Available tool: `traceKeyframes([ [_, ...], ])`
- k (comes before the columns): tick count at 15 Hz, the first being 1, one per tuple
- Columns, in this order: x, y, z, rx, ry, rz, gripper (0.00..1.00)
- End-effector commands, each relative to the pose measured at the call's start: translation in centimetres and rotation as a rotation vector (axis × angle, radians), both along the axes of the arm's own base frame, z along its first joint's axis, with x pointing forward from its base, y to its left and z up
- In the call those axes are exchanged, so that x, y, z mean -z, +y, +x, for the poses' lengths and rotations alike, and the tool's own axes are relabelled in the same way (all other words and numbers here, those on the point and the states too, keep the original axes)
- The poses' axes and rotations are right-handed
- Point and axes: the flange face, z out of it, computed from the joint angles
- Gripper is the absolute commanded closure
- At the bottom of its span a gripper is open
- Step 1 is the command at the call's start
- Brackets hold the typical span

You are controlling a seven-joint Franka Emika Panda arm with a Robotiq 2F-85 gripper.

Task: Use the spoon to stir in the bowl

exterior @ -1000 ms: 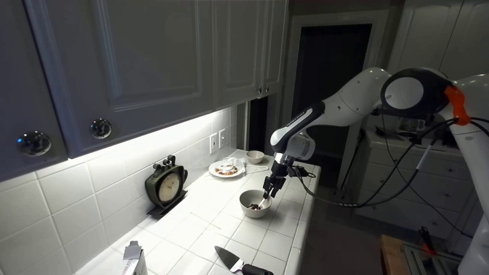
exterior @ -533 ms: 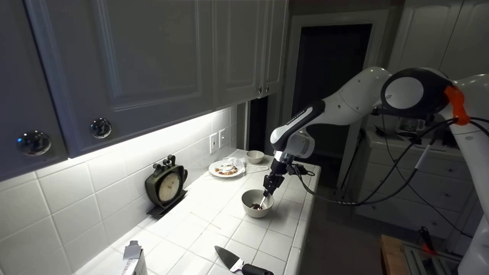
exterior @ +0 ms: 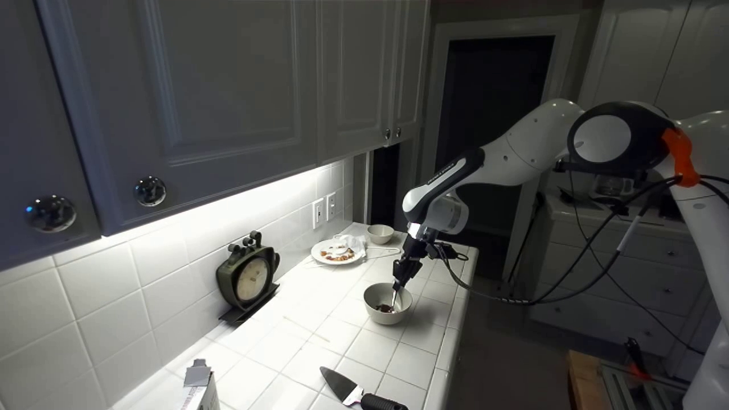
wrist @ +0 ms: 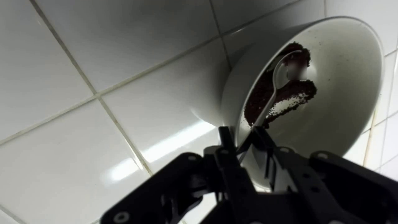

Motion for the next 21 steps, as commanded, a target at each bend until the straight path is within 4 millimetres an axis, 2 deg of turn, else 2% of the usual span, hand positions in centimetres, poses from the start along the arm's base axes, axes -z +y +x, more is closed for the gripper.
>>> traceKeyframes([
  [1, 0.1, 0.0, 0.1, 0.011, -0.004, 0.004, 0.73],
  [12, -1.1, 0.4, 0.0, 0.024, -0.05, -0.085, 0.76],
  [15, -1.4, 0.5, 0.2, 0.023, -0.064, -0.101, 0.91],
  [16, -1.7, 0.5, 0.2, 0.023, -0.07, -0.107, 0.88],
  [17, -1.8, 0.6, 0.2, 0.02, -0.077, -0.113, 0.91],
  [18, -2.0, 0.7, 0.2, 0.018, -0.082, -0.118, 0.88],
  [20, -2.2, 0.9, 0.2, 0.016, -0.091, -0.127, 0.9],
  [21, -2.2, 1.0, 0.2, 0.014, -0.094, -0.132, 0.97],
])
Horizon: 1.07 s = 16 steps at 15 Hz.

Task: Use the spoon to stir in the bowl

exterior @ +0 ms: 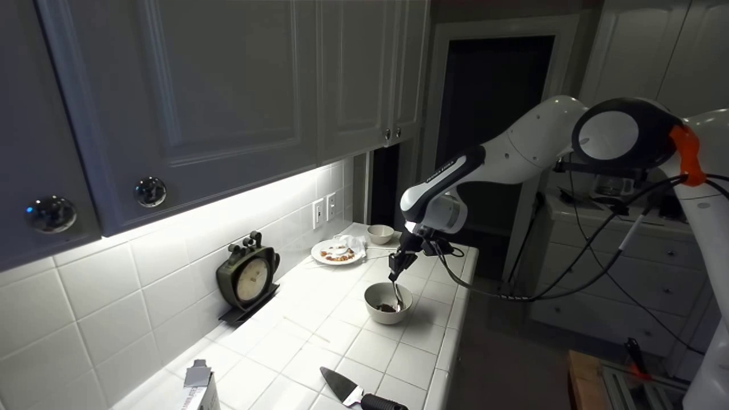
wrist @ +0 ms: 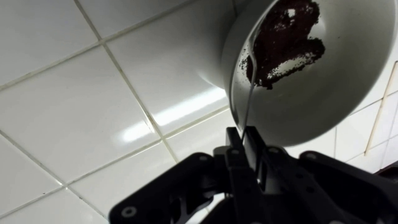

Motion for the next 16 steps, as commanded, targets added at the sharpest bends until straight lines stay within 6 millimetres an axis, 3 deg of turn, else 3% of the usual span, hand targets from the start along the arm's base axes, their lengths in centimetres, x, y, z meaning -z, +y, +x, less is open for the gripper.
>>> traceKeyframes([
  [1, -0.2, 1.0, -1.0, -0.01, -0.005, -0.033, 0.97],
  [9, -3.1, 4.2, -3.5, -0.107, -0.069, -0.063, 0.99],
  [16, -7.3, 6.0, -5.4, -0.161, -0.32, -0.157, 0.99],
])
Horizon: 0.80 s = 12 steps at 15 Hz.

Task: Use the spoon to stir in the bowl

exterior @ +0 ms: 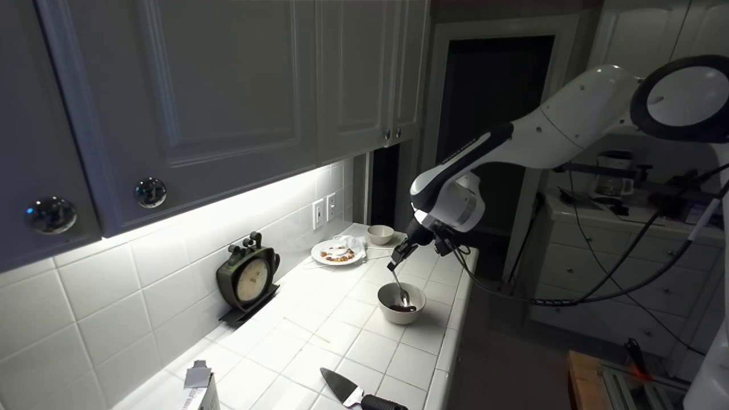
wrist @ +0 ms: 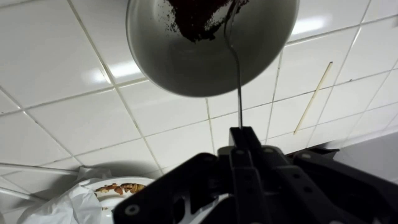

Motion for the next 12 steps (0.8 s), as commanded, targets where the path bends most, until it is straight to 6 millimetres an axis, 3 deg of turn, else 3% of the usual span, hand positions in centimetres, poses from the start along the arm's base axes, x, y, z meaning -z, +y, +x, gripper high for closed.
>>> traceKeyframes([
  [1, -2.1, 0.5, -2.0, 0.01, -0.133, -0.047, 0.99],
  [5, -2.9, 0.0, -2.7, 0.046, -0.24, -0.107, 0.99],
  [9, -1.8, -0.7, -4.5, 0.076, -0.288, -0.135, 0.99],
  [10, -1.5, -0.6, -3.8, 0.068, -0.262, -0.112, 0.97],
  [12, -1.2, -0.9, -4.3, 0.069, -0.272, -0.125, 0.97],
])
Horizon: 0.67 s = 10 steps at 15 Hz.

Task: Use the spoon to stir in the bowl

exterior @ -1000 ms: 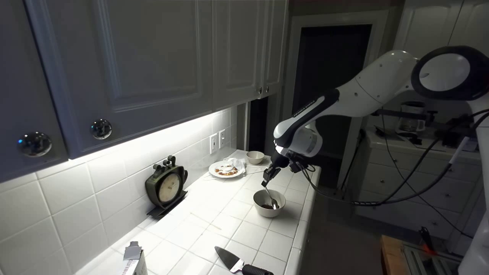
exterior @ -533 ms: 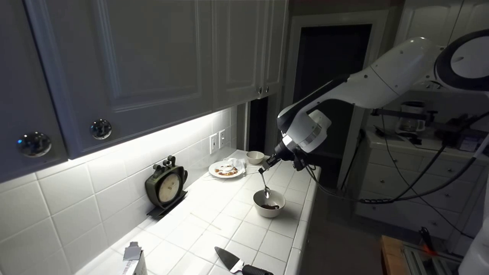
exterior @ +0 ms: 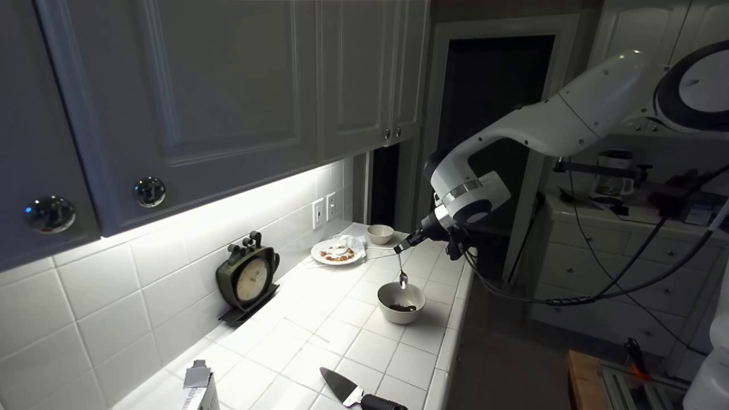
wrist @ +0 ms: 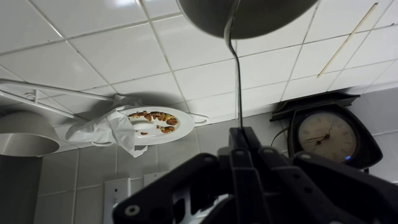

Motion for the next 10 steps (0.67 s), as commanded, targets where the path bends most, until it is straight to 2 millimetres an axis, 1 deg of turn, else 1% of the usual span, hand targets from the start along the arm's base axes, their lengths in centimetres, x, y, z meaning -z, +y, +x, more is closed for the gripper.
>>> traceKeyframes([
  [1, 0.0, -0.1, 0.0, 0.0, 0.0, -0.002, 0.97],
  [3, 0.0, 0.0, 0.0, -0.002, -0.001, -0.002, 0.97],
  [4, 0.2, -0.1, 0.3, -0.003, 0.001, -0.01, 0.99],
  [5, 1.0, -0.1, 0.1, -0.009, 0.011, -0.003, 0.99],
  [10, 2.3, 0.1, 0.6, -0.064, -0.005, -0.023, 0.99],
])
